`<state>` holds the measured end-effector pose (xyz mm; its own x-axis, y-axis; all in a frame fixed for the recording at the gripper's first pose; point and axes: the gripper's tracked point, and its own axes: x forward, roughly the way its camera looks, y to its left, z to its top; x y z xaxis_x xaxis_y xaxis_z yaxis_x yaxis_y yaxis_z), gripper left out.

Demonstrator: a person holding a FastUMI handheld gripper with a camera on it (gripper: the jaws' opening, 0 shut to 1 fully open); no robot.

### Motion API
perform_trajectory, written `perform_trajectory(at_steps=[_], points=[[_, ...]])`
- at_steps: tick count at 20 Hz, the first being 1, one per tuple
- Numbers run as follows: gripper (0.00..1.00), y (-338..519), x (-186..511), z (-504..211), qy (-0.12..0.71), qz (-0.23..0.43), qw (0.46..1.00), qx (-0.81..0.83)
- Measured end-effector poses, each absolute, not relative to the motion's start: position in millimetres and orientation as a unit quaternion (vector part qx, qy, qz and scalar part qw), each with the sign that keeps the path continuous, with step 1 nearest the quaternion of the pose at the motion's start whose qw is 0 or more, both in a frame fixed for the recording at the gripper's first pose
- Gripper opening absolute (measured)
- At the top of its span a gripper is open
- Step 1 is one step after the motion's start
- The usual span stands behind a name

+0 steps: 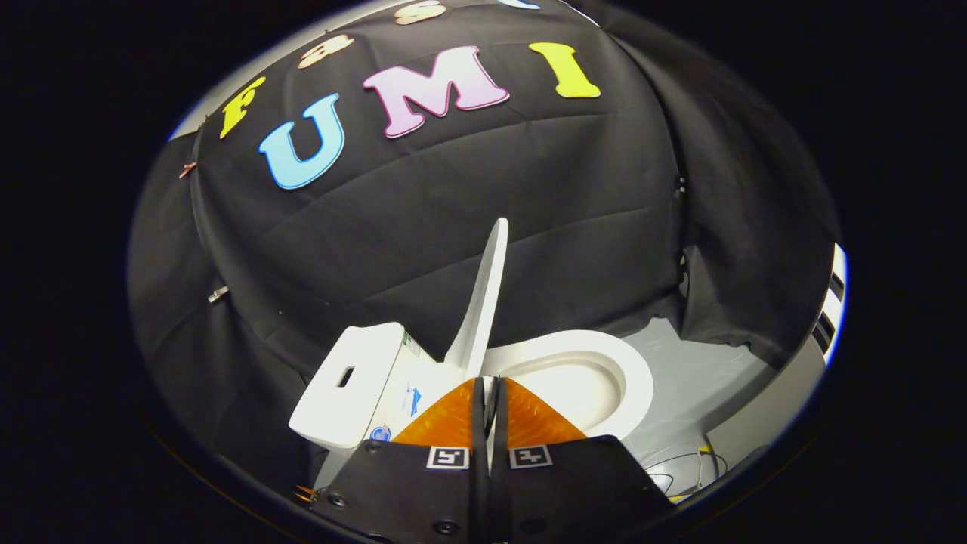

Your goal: Open the toilet lid.

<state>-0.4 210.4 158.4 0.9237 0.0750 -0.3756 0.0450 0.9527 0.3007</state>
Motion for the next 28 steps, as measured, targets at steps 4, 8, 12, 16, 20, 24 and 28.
perform_trajectory(at_steps=[4, 8, 12, 16, 20, 24, 28], points=[[0.05, 227.3, -0.7, 168.0, 0.187, -0.003, 0.976, 0.116], [0.05, 244.8, -2.3, 175.9, 0.177, -0.018, 0.979, 0.097], [0.05, 264.7, -2.3, 184.9, 0.164, -0.021, 0.984, 0.071], [0.05, 284.8, -2.1, 191.3, 0.164, -0.036, 0.984, 0.052], [0.05, 310.5, -5.7, 198.5, 0.156, -0.044, 0.987, 0.021], [0.05, 337.4, -5.5, 204.7, 0.145, -0.041, 0.989, -0.007], [0.05, 360.9, -7.6, 206.5, 0.138, -0.038, 0.989, -0.022]])
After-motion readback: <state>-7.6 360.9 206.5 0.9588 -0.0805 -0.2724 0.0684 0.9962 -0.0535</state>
